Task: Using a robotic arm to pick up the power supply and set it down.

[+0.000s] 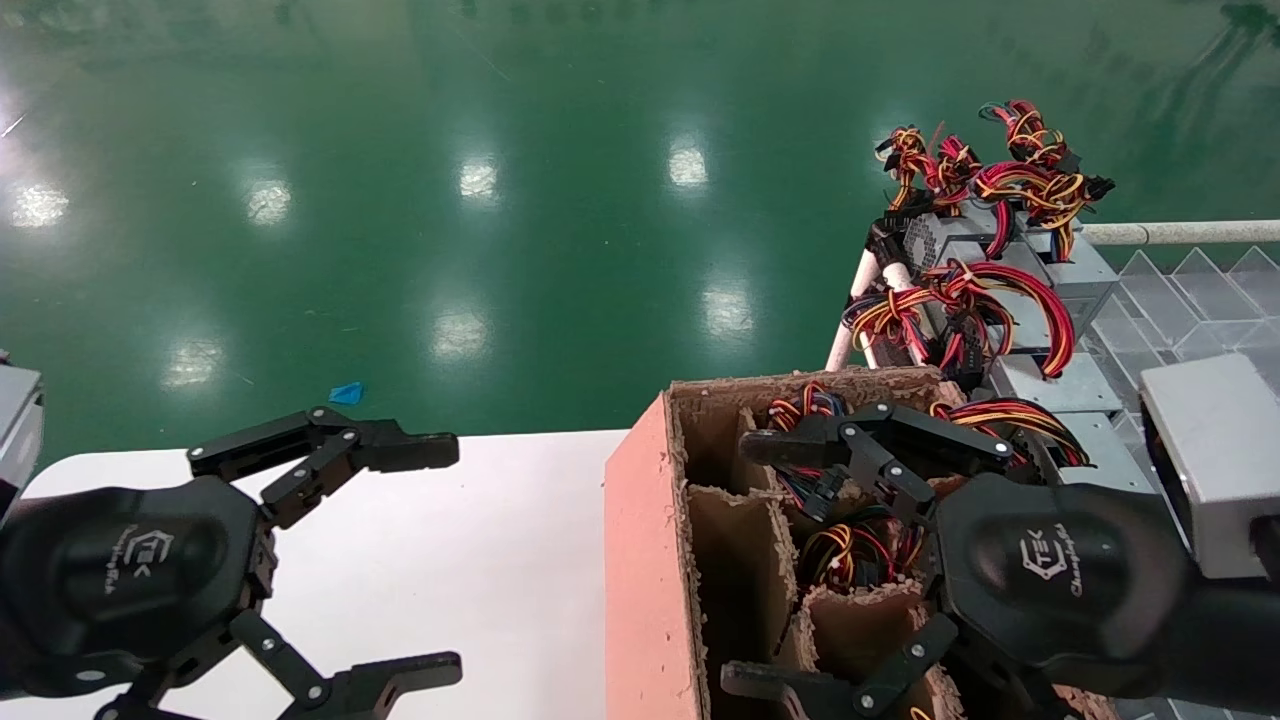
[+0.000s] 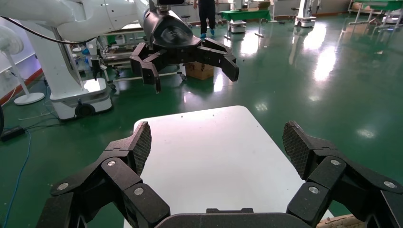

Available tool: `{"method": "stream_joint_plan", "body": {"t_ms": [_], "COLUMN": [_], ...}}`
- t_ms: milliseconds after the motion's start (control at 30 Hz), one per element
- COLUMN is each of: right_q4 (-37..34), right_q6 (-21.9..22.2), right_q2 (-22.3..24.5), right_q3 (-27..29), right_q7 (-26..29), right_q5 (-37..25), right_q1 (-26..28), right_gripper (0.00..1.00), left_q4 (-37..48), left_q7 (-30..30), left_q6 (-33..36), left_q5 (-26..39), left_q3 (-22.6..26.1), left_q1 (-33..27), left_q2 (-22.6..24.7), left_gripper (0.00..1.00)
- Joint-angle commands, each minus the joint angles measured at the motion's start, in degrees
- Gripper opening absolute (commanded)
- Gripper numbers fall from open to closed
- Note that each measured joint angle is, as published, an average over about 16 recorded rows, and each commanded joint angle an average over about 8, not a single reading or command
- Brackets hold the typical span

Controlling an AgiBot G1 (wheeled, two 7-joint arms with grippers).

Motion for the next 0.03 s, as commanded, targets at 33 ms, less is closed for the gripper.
{"method": "stream_joint_plan", "body": {"t_ms": [33], "right_q4": [-0.01], "right_q6": [0.01], "right_q2": [0.0], "right_q3": [0.0], "right_q7": [-0.01], "right_q5": [0.0], "right_q1": [0.01], "right_gripper": [1.0], "left_q4": [0.0], "left_q7": [0.0], "left_q6": [0.0], "left_q5": [0.0], "left_q3": [0.0], "left_q1": [0.0], "left_q2": [0.0], "left_gripper": [1.0]}}
